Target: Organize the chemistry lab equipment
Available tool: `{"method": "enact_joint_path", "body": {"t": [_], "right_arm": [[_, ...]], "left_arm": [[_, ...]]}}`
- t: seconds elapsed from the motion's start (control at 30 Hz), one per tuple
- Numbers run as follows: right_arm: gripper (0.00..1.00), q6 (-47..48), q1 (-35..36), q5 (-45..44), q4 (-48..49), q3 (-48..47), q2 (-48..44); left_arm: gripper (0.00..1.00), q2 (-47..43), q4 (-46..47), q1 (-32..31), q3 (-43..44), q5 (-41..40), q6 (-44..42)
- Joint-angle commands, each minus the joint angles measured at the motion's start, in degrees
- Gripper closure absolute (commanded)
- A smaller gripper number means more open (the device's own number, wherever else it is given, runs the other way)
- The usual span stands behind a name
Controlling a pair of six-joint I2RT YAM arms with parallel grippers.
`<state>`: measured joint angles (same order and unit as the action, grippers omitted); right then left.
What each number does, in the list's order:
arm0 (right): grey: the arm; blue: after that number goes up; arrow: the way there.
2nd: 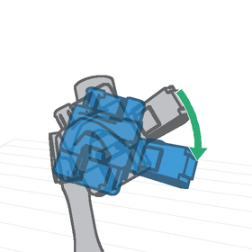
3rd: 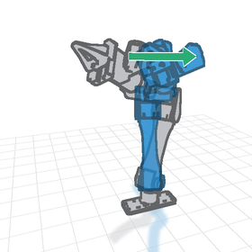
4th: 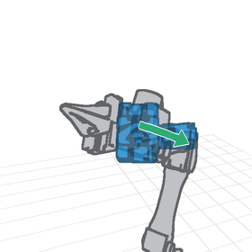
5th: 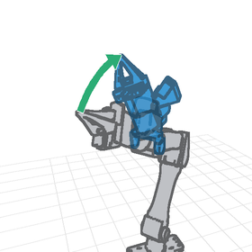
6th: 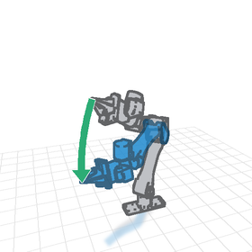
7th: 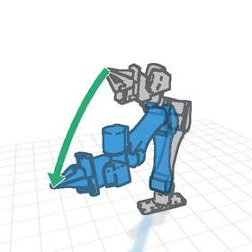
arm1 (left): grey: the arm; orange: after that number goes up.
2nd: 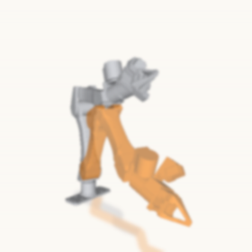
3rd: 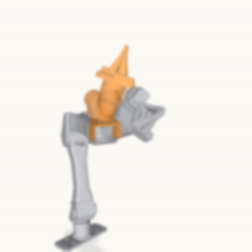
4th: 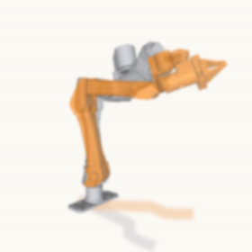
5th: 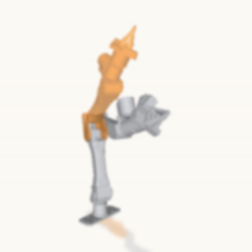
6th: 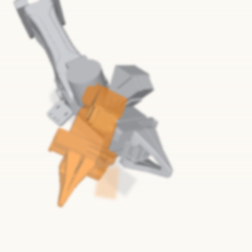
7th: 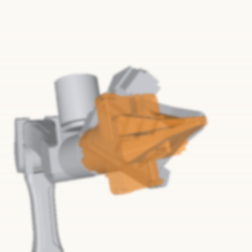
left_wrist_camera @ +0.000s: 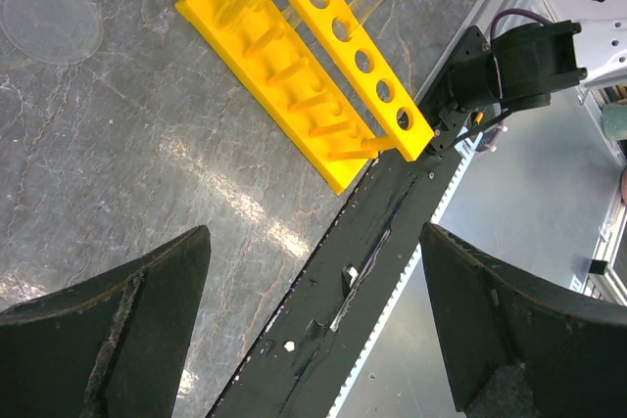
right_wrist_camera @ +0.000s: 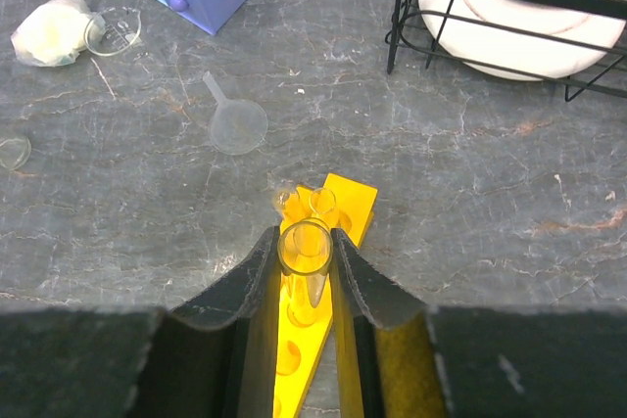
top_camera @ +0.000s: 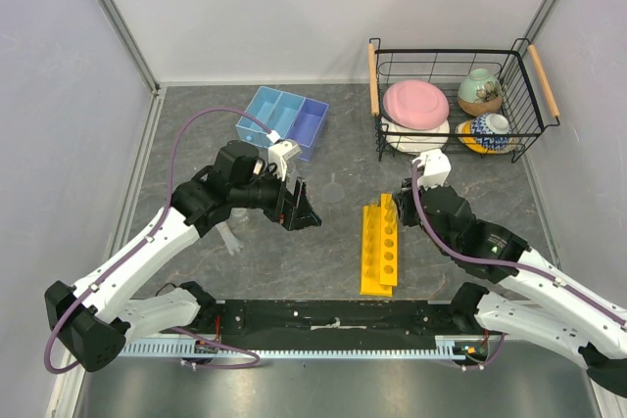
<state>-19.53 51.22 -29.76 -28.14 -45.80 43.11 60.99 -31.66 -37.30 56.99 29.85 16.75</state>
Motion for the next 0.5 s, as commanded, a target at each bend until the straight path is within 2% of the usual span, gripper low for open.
{"method": "enact_joint_path", "body": {"t": [0.0, 0.47], "right_arm": [[0.77, -3.0, 0.5, -1.6, 1.3, 1.2, -0.4], [0.76, -8.3, 1.2, -8.4, 3.7, 5.5, 2.9]], "left_arm": [[0.06, -1.5, -0.2, 0.2, 0.2, -0.8, -2.4], [0.07, -3.7, -1.4, 0.2, -0.4, -2.4, -1.8]]}}
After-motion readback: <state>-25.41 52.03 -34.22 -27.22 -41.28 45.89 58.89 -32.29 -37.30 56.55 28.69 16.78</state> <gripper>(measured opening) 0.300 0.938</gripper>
